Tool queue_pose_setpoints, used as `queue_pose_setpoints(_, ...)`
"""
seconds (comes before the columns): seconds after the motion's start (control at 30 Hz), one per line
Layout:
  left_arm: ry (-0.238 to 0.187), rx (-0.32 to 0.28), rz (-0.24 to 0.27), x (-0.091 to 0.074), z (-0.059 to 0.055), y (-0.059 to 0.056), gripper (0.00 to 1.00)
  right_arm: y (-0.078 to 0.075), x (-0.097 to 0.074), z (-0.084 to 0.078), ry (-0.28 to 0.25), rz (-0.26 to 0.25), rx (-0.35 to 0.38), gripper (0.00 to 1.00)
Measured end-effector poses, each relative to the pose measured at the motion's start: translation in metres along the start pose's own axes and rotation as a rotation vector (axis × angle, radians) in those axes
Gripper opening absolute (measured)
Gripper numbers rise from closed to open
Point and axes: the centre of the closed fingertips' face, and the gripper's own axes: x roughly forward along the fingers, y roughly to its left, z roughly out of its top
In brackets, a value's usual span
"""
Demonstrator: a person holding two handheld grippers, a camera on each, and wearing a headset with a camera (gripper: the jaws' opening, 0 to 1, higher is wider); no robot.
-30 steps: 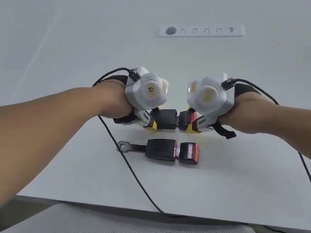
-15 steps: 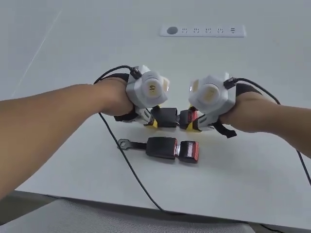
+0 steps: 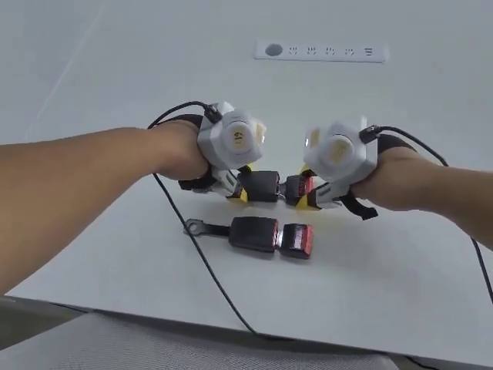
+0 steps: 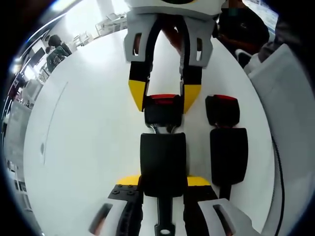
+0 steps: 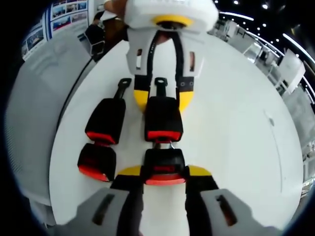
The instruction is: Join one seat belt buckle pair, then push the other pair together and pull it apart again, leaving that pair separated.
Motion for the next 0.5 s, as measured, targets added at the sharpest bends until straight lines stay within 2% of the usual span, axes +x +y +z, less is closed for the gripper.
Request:
queue_pose_setpoints(0.23, 0.004, -0.009, 0.006, 0.0, -0.001, -0.001, 0.31, 0.001, -0.007, -0.009, 0.014, 0.003, -0.004, 0.3)
queue_pose_setpoints(0.5, 0.009, 0.0, 0.001, 0.001, -0.001, -0.002, 0.31, 0.003, -0.009, -0.011, 0.009, -0.01, 0.013, 0.31)
